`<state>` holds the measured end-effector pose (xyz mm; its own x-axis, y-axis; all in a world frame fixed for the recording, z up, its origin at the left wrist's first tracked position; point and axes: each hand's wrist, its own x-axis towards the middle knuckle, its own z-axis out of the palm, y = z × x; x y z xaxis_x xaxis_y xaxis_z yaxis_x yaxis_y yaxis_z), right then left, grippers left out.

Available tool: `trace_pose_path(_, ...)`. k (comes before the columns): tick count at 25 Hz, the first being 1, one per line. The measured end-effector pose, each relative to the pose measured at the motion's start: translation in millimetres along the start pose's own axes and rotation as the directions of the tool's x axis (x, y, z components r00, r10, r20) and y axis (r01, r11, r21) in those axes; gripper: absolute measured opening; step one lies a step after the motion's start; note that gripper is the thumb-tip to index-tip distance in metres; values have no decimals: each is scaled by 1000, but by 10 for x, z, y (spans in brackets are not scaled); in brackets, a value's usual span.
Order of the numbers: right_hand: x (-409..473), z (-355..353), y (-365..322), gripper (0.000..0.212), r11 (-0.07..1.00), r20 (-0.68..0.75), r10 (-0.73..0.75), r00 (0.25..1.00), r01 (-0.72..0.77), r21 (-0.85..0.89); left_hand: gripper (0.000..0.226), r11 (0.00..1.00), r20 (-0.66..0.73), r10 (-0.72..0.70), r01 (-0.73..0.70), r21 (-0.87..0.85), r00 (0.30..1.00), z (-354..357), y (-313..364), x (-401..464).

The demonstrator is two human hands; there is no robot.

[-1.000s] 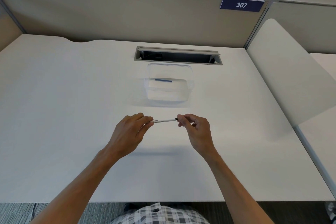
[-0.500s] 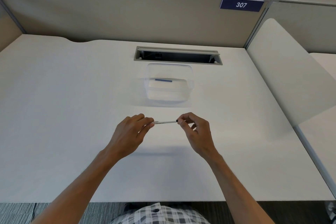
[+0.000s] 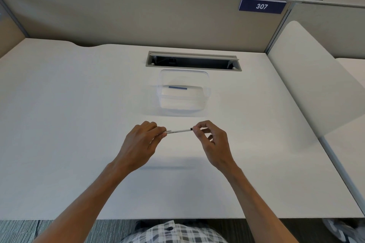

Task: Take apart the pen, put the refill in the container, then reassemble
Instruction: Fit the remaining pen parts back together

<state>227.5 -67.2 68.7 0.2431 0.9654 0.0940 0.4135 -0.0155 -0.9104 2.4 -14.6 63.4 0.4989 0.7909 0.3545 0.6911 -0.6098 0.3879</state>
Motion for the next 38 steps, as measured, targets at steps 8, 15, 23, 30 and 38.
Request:
trace_pose_path(8,-9,-14,44,13,1000,53,-23,998,23,5,29,1000,-6,20,-20,10,1000,11,-24,-12)
trace_pose_path(15,-26,-22,-9,18,1000,58,10,998,-11,8,24,999,3,55,-55,-2,998,16,-45,-42)
trace_pose_path(23,-37,23,23,16,1000,62,-5,998,6,-11,33,998,24,64,-64,27,998,31,-47,-42)
trace_pose_path(30,-16,46,11,29,998,1,2,1000,-2,-70,36,998,40,59,-61,35,997,33,-30,-30)
trace_pose_path(38,-47,3,29,13,1000,71,-18,997,18,-8,34,999,36,48,-49,23,998,63,-60,-33)
